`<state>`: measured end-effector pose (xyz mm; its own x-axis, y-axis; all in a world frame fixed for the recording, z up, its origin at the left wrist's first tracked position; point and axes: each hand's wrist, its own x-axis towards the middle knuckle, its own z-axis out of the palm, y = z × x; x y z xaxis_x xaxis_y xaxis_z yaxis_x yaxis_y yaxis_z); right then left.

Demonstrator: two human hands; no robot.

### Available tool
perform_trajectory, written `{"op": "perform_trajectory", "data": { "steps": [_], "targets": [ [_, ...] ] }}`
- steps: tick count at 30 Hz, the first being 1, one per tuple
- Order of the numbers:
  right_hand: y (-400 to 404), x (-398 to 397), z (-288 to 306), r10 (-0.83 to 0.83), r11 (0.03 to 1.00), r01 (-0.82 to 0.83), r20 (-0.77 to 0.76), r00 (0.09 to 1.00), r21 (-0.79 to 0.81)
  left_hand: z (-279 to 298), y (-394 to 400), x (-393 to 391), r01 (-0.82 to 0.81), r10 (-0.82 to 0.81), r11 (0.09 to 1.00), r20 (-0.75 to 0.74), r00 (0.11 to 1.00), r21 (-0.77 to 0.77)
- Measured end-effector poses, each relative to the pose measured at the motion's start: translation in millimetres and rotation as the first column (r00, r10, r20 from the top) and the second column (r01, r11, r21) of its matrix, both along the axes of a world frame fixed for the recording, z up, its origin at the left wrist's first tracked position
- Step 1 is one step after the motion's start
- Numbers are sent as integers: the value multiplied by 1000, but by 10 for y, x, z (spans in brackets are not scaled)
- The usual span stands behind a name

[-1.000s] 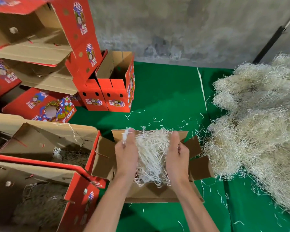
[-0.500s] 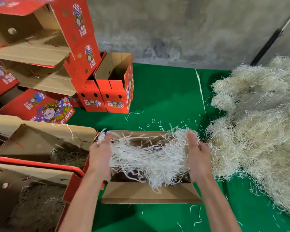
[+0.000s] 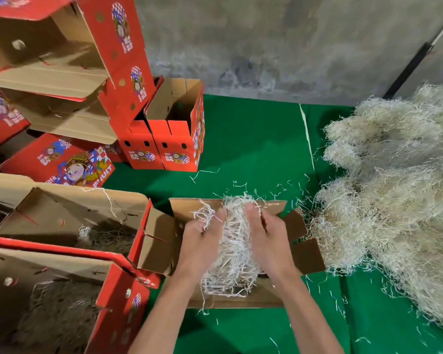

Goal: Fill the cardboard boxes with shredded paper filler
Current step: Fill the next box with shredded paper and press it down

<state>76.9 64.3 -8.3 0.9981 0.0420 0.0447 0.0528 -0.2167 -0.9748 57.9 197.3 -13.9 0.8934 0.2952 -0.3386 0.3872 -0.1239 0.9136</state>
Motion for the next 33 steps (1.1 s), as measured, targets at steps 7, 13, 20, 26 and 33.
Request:
{"op": "perform_trajectory", "data": {
  "steps": [7,13,20,26,33],
  "targets": [
    [-557,99,25,-79,996,75,-126,989,-37,40,722,85,-308,272,934,-199,942,-181],
    [-320,6,-131,216,974,-227,-307,927,-1,28,488,96,-145,67,958,-300,952,-247],
    [-278,-34,-442,316,733,-613,-650,691,-295,-183,641,66,-147,36,817,-206,978,-557],
    [-346,-39,-317,222,968,-250,-504,835,14,-223,576,15,-1,-8,1000,-347,938,-26],
    [-330,-9,-24,213,880,97,-568,795,465,-127,384,126,5,-234,839,-353,906,-544]
  ]
}}
